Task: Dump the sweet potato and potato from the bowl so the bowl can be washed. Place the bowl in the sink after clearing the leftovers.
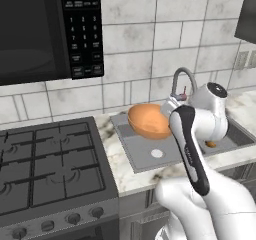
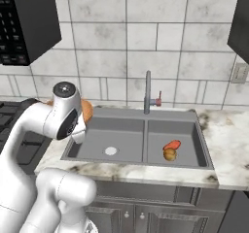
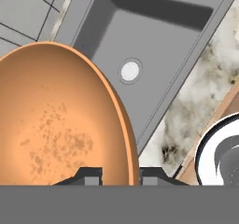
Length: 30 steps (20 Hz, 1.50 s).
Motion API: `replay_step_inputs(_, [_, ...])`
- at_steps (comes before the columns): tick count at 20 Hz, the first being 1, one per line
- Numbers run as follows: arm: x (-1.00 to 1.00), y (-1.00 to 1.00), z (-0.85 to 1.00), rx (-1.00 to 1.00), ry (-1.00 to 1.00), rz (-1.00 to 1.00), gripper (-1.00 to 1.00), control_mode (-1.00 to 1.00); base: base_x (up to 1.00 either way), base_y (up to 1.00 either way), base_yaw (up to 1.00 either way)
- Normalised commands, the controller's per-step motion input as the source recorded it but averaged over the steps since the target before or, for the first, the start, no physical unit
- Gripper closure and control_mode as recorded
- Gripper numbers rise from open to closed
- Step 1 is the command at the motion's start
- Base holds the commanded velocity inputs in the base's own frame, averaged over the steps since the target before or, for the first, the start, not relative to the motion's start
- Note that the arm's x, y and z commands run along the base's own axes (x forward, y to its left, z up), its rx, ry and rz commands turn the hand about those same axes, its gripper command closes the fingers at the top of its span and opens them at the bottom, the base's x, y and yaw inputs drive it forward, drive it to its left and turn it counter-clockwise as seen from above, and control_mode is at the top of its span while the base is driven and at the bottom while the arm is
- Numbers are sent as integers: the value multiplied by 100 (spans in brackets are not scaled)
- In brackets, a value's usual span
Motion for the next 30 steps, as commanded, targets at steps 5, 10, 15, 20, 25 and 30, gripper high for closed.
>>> replay_step_inputs(5, [60, -39, -26, 3, 22, -33, 100, -100, 0, 0, 0])
replay_step_inputs(10, [11, -10, -12, 0, 7, -15, 100, -100, 0, 0, 0])
replay_step_inputs(15, [17, 0, -46, -4, 6, -7, 100, -100, 0, 0, 0])
replay_step_inputs(20, [26, 0, -68, -7, 8, -7, 100, -100, 0, 0, 0])
replay_step_inputs(25, [31, 0, -39, -3, 4, -6, 100, -100, 0, 0, 0])
replay_step_inputs(30, [27, -2, -19, 0, 3, -6, 100, -100, 0, 0, 0])
